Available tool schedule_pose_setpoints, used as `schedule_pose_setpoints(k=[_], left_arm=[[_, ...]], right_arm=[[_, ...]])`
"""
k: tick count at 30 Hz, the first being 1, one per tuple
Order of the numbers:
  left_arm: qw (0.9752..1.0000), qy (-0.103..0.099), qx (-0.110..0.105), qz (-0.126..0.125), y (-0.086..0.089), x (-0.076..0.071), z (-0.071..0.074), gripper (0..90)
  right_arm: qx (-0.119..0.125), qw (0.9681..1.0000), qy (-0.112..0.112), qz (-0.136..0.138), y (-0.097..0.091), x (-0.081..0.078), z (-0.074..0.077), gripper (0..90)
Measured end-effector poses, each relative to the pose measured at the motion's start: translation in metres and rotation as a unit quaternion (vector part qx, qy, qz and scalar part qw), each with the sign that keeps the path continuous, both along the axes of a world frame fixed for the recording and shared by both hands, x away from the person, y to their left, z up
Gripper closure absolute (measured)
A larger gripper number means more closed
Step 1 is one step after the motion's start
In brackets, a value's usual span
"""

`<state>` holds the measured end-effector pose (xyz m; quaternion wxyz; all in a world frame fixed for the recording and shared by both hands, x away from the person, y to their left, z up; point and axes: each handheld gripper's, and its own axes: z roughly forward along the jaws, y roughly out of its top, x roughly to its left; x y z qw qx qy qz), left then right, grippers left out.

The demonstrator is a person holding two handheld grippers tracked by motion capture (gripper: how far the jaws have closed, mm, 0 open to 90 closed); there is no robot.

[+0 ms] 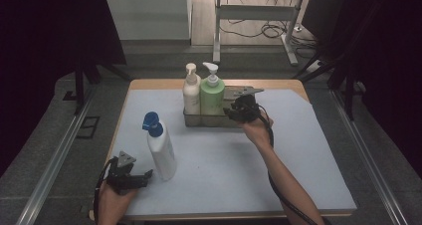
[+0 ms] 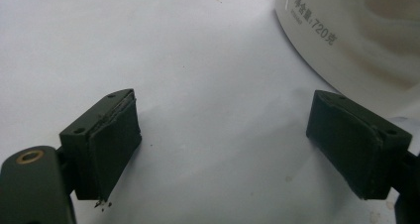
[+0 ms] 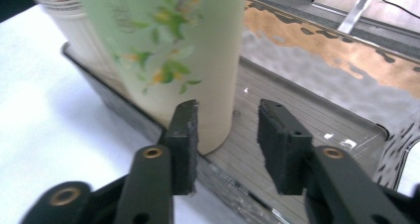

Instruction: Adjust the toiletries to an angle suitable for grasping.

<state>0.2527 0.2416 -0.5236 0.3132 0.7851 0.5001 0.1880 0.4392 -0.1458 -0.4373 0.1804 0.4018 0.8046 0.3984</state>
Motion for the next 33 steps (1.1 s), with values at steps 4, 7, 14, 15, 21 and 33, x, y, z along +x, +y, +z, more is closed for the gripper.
schedule_pose_setpoints(k=[4, 7, 14, 15, 21, 33], left_arm=[[1.0000, 0.000, 0.000, 0.000, 0.000, 0.000, 0.000, 12.9], [1.0000, 0.000, 0.000, 0.000, 0.000, 0.000, 0.000, 12.9], [1.0000, 0.001, -0.001, 0.000, 0.000, 0.000, 0.000, 12.9], [1.0000, 0.001, -0.001, 0.000, 0.000, 0.000, 0.000, 12.8], [1.0000, 0.001, -0.001, 0.000, 0.000, 0.000, 0.000, 12.8], [1.0000, 0.002, -0.002, 0.000, 0.000, 0.000, 0.000, 12.8]], right_arm=[[0.001, 1.0000, -0.001, 0.007, -0.002, -0.005, 0.003, 49.3], [0.005, 0.9998, -0.006, 0.018, -0.006, -0.013, 0.006, 41.5], [0.010, 0.9991, -0.011, 0.039, -0.017, -0.028, 0.013, 34.8], [0.010, 0.9991, -0.011, 0.039, -0.017, -0.028, 0.013, 34.8], [0.010, 0.9982, -0.013, 0.058, -0.027, -0.044, 0.020, 25.4], [-0.011, 0.9967, -0.020, 0.078, -0.047, -0.073, 0.020, 6.4]])
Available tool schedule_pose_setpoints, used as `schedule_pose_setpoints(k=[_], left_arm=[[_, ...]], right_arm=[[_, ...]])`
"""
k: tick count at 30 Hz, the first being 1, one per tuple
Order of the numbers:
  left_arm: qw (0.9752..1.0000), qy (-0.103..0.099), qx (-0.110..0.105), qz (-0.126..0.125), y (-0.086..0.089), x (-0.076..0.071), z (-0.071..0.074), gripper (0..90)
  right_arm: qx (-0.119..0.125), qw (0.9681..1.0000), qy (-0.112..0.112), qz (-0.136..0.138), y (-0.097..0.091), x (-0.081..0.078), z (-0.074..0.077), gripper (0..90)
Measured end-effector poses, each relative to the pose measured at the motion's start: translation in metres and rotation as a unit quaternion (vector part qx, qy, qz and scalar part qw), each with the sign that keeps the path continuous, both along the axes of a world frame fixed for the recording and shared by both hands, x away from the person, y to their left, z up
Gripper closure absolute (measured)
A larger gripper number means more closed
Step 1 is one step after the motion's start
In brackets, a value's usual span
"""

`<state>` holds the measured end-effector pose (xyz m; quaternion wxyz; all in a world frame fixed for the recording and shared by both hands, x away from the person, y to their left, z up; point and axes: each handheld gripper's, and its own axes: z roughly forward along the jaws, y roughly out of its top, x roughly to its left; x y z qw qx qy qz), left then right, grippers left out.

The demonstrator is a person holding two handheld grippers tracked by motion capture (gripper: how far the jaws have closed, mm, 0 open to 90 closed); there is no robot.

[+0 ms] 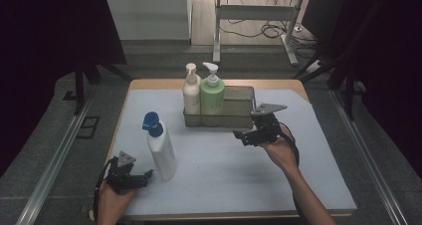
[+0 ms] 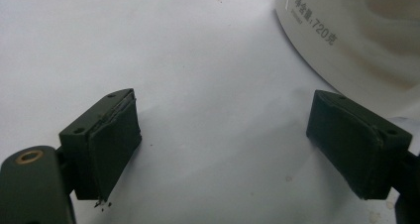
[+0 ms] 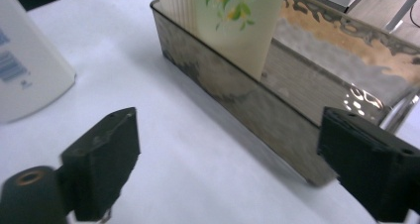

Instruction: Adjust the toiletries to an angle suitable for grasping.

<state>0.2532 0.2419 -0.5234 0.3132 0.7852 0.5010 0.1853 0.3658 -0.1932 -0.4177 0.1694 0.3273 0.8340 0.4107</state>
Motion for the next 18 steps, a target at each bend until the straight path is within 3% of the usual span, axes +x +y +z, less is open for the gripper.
schedule_pose_setpoints(k=[4, 18], left_arm=[[1.0000, 0.000, 0.000, 0.000, 0.000, 0.000, 0.000, 12.7], [1.0000, 0.001, -0.001, 0.000, 0.000, 0.000, 0.000, 12.7]], right_arm=[[-0.002, 1.0000, 0.000, -0.002, -0.009, -0.009, -0.002, 0.2], [-0.006, 0.9997, 0.008, -0.023, -0.044, -0.041, -0.017, 0.0]])
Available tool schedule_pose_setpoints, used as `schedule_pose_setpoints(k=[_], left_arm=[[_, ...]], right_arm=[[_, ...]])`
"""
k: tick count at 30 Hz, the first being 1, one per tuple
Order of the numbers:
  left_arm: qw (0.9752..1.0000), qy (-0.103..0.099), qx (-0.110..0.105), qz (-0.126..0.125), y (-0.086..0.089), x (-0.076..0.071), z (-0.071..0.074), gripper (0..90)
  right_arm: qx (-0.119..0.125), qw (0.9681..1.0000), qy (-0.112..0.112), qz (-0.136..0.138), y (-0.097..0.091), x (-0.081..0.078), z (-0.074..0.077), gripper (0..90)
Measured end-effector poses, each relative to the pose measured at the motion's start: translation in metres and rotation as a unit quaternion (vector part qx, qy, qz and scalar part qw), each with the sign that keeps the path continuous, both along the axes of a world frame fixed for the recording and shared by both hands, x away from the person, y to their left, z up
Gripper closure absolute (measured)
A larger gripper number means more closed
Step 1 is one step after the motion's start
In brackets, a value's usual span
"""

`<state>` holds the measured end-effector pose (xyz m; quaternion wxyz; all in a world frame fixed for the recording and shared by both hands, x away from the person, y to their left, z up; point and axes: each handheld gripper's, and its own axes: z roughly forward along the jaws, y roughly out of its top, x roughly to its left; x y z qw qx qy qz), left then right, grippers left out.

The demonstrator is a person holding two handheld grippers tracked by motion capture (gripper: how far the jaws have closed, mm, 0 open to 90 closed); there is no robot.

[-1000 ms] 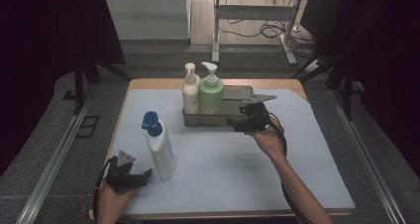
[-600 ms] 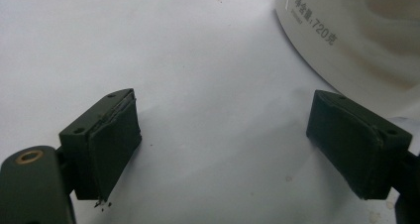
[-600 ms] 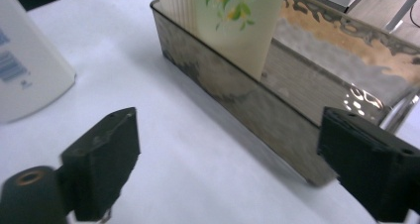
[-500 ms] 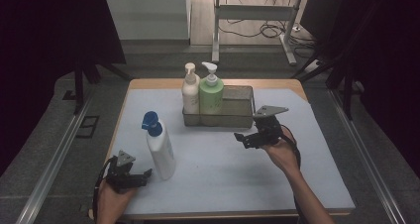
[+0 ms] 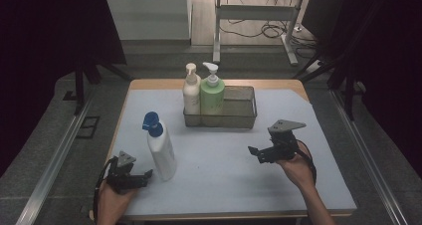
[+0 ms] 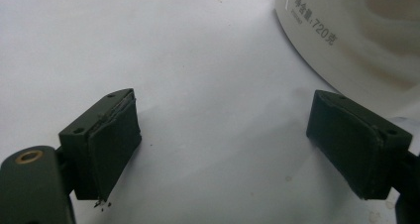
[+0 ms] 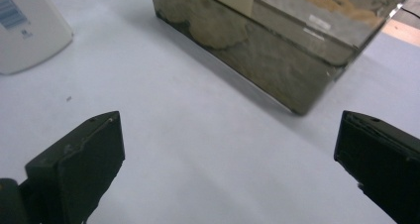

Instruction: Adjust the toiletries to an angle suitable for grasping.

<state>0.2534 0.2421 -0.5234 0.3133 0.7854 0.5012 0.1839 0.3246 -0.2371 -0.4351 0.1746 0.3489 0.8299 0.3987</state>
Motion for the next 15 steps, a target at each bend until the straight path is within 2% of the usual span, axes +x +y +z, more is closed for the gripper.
schedule_pose_setpoints(k=[7, 12, 13, 15], left_arm=[[1.0000, 0.001, -0.001, -0.001, 0.000, 0.000, 0.000, 12.4], [1.0000, 0.001, 0.000, -0.001, 0.000, 0.000, 0.000, 12.4], [1.0000, 0.001, 0.000, -0.001, 0.000, 0.000, 0.000, 12.4], [1.0000, 0.001, 0.000, -0.001, 0.000, 0.000, 0.000, 12.4]], right_arm=[[0.003, 0.9999, 0.015, -0.009, -0.011, -0.014, -0.016, 0.0], [0.000, 0.9996, 0.026, -0.011, -0.015, -0.020, -0.029, 0.0], [-0.001, 0.9994, 0.031, -0.013, -0.017, -0.022, -0.036, 0.0], [-0.002, 0.9994, 0.032, -0.013, -0.018, -0.022, -0.038, 0.0]])
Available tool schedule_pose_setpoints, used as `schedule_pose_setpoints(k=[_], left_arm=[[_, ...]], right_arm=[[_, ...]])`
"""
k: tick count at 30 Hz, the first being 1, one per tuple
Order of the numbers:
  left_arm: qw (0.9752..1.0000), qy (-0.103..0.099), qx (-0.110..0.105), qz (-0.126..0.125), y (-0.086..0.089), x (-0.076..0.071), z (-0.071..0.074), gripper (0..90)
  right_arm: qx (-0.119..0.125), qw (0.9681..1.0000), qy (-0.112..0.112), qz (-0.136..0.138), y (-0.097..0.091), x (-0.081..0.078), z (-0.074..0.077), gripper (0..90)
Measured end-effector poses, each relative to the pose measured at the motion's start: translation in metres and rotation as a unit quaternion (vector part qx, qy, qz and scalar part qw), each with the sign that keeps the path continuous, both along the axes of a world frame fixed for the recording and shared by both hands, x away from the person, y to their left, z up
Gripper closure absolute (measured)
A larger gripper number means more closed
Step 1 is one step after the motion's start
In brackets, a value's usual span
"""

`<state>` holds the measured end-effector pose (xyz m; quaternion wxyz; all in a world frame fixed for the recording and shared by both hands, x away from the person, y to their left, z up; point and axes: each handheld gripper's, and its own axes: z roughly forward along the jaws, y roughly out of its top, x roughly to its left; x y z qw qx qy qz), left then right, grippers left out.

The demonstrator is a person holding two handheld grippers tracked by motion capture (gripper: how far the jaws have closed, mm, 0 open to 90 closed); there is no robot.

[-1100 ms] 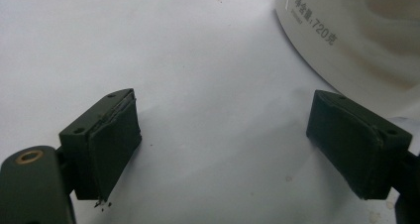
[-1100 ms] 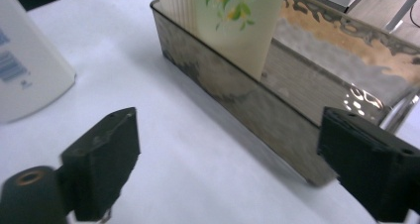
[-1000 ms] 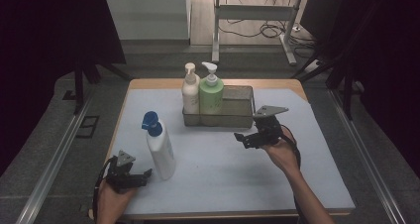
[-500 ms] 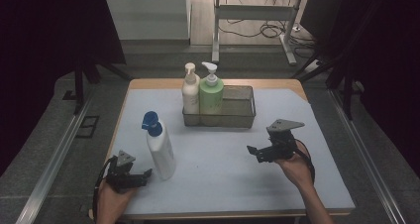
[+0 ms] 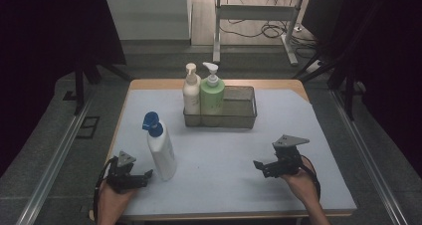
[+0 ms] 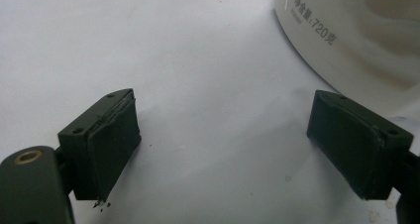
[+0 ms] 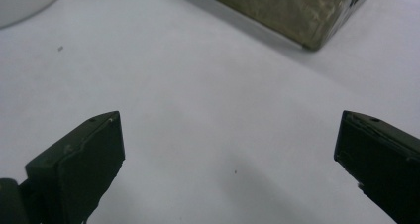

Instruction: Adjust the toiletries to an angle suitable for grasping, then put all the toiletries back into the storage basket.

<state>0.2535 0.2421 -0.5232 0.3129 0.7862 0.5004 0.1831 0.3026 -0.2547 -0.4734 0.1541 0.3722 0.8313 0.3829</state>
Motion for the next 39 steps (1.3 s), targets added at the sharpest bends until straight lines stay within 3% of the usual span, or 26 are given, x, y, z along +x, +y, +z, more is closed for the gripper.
schedule_pose_setpoints(k=[14, 21, 23, 25, 26, 27, 29, 30, 31, 37, 39], left_arm=[[1.0000, -0.001, -0.001, 0.001, 0.000, 0.000, 0.000, 13.0], [1.0000, -0.002, -0.002, 0.002, 0.000, 0.000, 0.000, 13.7], [1.0000, -0.004, -0.001, 0.002, 0.001, -0.001, 0.001, 14.5], [1.0000, -0.008, -0.002, 0.003, 0.002, -0.002, 0.002, 19.7], [1.0000, -0.008, -0.004, 0.001, 0.003, -0.003, 0.003, 32.0], [0.9999, -0.009, -0.005, 0.000, 0.003, -0.004, 0.004, 32.0], [0.9999, -0.005, -0.011, -0.003, 0.005, -0.005, 0.006, 40.4], [0.9999, -0.004, -0.013, -0.008, 0.005, -0.005, 0.006, 51.2], [0.9998, -0.005, -0.013, -0.011, 0.005, -0.005, 0.007, 51.2], [0.9987, -0.002, -0.037, -0.034, 0.003, -0.007, 0.013, 81.3], [0.9983, 0.005, -0.040, -0.042, 0.000, -0.007, 0.013, 84.4]], right_arm=[[-0.025, 0.9993, 0.025, -0.008, -0.009, 0.001, -0.045, 0.0], [-0.028, 0.9991, 0.030, -0.011, -0.009, 0.002, -0.048, 0.0], [-0.039, 0.9989, 0.025, -0.011, -0.007, 0.001, -0.049, 0.0], [-0.038, 0.9989, 0.026, -0.010, -0.007, 0.001, -0.049, 0.0], [-0.037, 0.9989, 0.026, -0.010, -0.007, 0.001, -0.049, 0.0], [-0.037, 0.9989, 0.026, -0.010, -0.007, 0.001, -0.049, 0.0], [-0.037, 0.9989, 0.026, -0.010, -0.007, 0.001, -0.049, 0.0], [-0.038, 0.9989, 0.025, -0.010, -0.007, 0.001, -0.049, 0.0], [-0.038, 0.9989, 0.025, -0.010, -0.007, 0.001, -0.049, 0.0], [-0.037, 0.9989, 0.027, -0.011, -0.007, 0.001, -0.049, 0.0], [-0.037, 0.9989, 0.027, -0.011, -0.007, 0.001, -0.049, 0.0]])
